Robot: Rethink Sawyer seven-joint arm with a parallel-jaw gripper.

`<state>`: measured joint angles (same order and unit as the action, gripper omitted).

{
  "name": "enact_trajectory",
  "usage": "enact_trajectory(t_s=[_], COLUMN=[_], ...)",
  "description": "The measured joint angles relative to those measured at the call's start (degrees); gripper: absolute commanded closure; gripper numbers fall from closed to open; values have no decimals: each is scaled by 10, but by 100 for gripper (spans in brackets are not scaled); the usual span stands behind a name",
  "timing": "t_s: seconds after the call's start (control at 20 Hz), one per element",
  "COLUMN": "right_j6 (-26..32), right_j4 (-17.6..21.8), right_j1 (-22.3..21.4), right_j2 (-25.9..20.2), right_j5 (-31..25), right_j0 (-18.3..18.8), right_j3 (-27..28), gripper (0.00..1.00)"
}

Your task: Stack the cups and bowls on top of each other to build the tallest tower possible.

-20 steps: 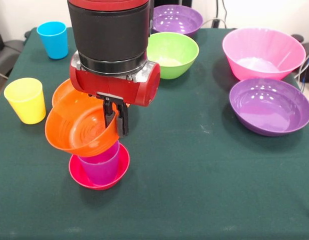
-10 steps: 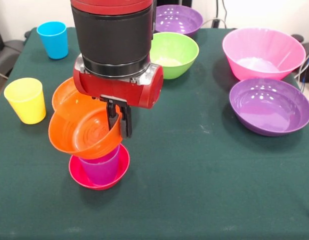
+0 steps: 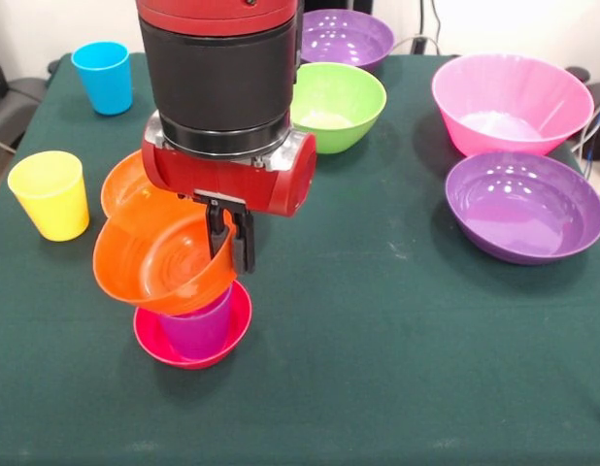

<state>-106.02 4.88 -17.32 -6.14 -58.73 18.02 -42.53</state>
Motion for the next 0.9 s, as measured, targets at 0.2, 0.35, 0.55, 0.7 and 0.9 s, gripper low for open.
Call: enact_trajectory(t_s=[0.2, 0.35, 0.55, 0.7, 0.9], right_j6=[0, 0, 6, 12, 15], right_j4=[2, 4, 12, 22, 25], right_j1=[0, 0, 1, 1, 1], right_j2=[-7, -10, -12, -13, -14], right_j5=[11, 16, 17, 17, 17], right_j0=[6, 9, 13, 15, 16], right_j3=[0, 0, 0, 0, 0], gripper=[100, 100, 100, 100, 100])
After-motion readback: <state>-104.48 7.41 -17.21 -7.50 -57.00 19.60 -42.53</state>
